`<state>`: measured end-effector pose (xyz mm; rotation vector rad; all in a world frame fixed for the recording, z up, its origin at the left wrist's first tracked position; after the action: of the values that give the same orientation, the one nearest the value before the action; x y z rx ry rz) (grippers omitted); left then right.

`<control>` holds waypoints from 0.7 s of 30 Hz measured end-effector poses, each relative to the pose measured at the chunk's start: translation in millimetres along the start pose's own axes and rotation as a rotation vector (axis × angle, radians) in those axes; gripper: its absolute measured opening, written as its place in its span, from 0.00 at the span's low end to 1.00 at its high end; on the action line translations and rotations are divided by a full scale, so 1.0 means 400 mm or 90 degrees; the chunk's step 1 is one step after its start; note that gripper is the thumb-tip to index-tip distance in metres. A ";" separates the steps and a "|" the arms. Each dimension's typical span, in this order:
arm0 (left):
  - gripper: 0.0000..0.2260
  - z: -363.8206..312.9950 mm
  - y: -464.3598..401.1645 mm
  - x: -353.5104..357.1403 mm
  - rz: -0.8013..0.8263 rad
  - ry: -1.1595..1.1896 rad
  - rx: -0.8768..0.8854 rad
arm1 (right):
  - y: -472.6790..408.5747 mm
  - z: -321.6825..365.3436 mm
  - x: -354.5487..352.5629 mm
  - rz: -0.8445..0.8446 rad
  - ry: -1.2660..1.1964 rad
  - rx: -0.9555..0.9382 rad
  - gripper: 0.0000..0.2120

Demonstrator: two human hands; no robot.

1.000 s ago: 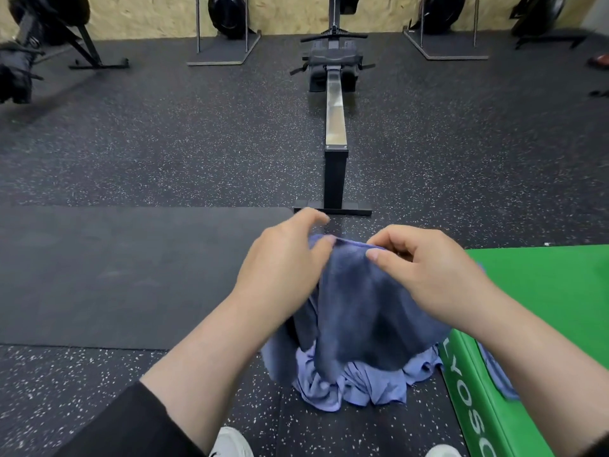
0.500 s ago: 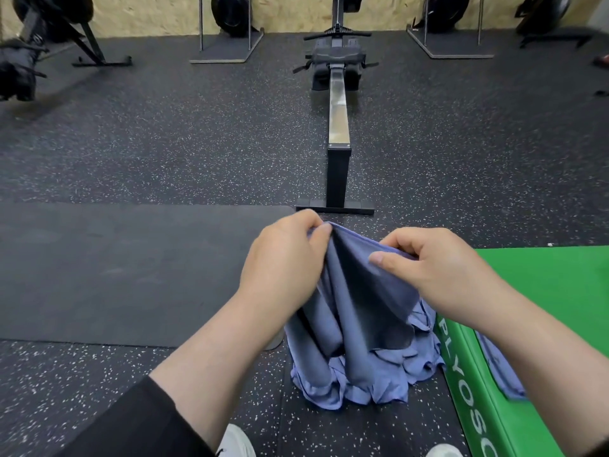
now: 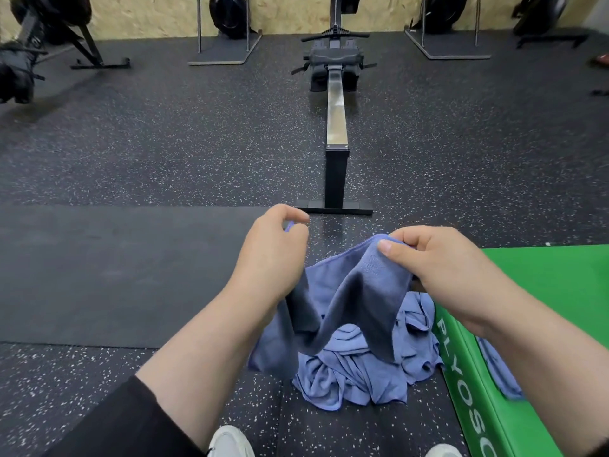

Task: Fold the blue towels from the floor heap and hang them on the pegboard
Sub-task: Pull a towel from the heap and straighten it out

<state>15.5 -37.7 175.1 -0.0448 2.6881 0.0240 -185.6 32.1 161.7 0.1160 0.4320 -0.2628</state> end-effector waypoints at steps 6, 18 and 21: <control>0.12 -0.030 0.026 0.027 0.018 0.052 0.082 | 0.019 -0.002 0.043 0.068 -0.128 0.058 0.12; 0.02 -0.019 0.069 0.079 0.049 0.184 0.009 | 0.032 0.000 0.074 0.036 -0.285 0.129 0.18; 0.04 -0.027 0.070 0.068 0.026 0.176 0.035 | 0.031 0.001 0.079 0.039 -0.318 0.133 0.19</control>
<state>-14.7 -10.9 172.9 0.0258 2.9640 -0.0475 -154.6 36.8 149.2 0.2596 -0.0968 -0.2658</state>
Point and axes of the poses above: each hand's wrist, its own y-axis away from the middle knuckle, its own x-axis out of the palm, z = x × y, the point moved 9 cm from there along -y, towards the middle knuckle, and after that the axes turned 8 degrees about -z, right-handed, at the moved point
